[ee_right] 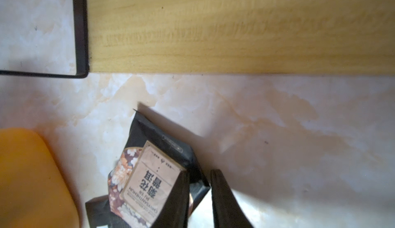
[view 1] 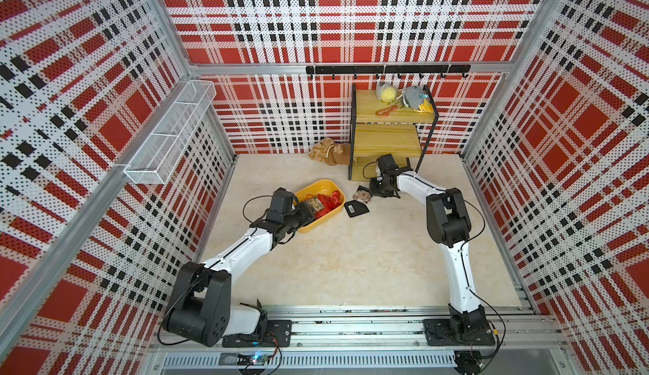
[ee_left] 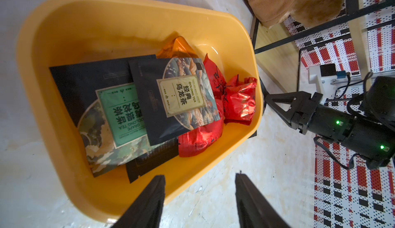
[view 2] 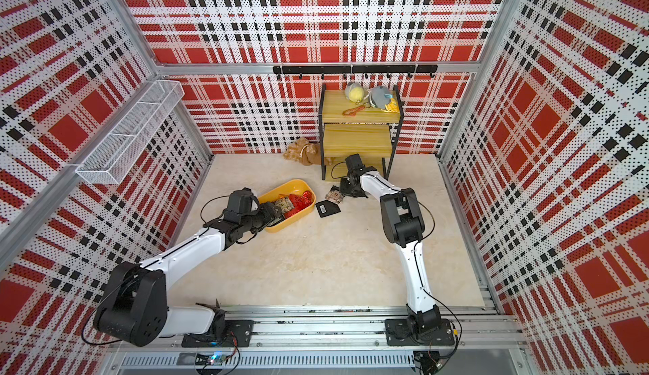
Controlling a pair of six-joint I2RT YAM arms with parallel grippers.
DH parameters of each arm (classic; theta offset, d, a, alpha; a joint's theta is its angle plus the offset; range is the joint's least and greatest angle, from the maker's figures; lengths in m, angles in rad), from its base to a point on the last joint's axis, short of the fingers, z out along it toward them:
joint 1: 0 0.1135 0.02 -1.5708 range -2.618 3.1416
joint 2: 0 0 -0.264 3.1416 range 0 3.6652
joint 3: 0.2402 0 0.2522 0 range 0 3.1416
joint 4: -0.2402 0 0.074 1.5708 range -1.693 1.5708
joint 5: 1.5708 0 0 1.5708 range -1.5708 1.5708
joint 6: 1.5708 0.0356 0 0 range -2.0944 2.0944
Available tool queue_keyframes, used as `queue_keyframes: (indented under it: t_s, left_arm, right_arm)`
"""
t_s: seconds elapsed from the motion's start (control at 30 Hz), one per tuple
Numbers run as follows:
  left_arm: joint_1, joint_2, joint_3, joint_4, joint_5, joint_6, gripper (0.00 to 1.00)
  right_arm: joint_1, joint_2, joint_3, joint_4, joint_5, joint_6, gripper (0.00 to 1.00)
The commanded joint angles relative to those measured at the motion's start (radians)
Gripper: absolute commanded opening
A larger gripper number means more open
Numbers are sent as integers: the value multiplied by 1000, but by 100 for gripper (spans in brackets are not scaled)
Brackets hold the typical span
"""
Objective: Put the tea bags into the storage box
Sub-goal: Pick up the tea bag from the center of the board.
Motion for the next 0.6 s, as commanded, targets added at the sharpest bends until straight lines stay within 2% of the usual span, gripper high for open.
queue_keyframes:
  t_s: [0.0,0.17,0.23,0.57]
  left_arm:
    - [4,-19,-12,15,0,10,59]
    - [4,-21,-14,15,0,11,59]
    - [4,-22,-13,15,-2,10,59]
    - [4,-27,-19,16,-5,11,59]
  right_arm:
    - [2,23,-13,5,-10,3,21]
    - [2,17,-16,5,-12,4,9]
    - [1,12,-16,5,-15,3,0]
    - [8,-114,-150,64,-16,23,0]
